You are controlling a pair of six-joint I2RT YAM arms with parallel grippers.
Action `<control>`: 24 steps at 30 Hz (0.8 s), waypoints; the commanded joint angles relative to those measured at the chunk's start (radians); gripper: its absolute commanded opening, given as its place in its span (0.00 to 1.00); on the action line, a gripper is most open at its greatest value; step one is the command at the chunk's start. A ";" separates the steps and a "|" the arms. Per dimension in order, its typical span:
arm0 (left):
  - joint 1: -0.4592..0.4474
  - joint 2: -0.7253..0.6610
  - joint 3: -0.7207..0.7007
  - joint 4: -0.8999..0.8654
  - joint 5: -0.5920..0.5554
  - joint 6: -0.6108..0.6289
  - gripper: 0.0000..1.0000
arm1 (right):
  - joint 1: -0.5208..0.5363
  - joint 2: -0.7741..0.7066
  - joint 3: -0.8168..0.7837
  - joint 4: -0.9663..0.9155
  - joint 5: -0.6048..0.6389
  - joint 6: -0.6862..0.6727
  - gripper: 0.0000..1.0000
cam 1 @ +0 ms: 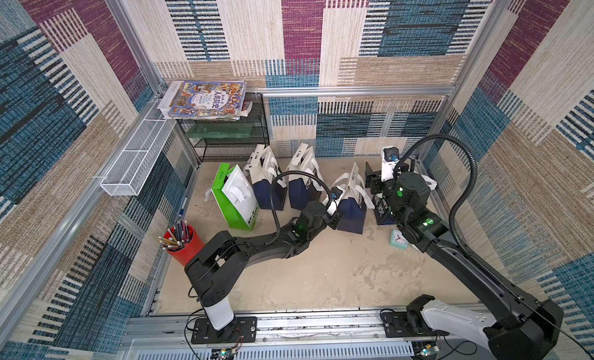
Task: Open the takeout bag
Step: Adjust the takeout bag at the center of the board.
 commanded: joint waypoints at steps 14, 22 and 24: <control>0.030 -0.080 -0.082 -0.052 -0.053 0.141 0.12 | 0.000 0.015 0.003 0.019 -0.018 -0.006 0.79; 0.033 -0.088 -0.070 -0.023 -0.071 0.134 0.37 | 0.000 0.016 0.001 0.009 -0.017 -0.004 0.80; 0.033 -0.095 -0.078 -0.013 -0.070 0.118 0.42 | 0.001 0.015 -0.001 0.009 -0.016 -0.004 0.80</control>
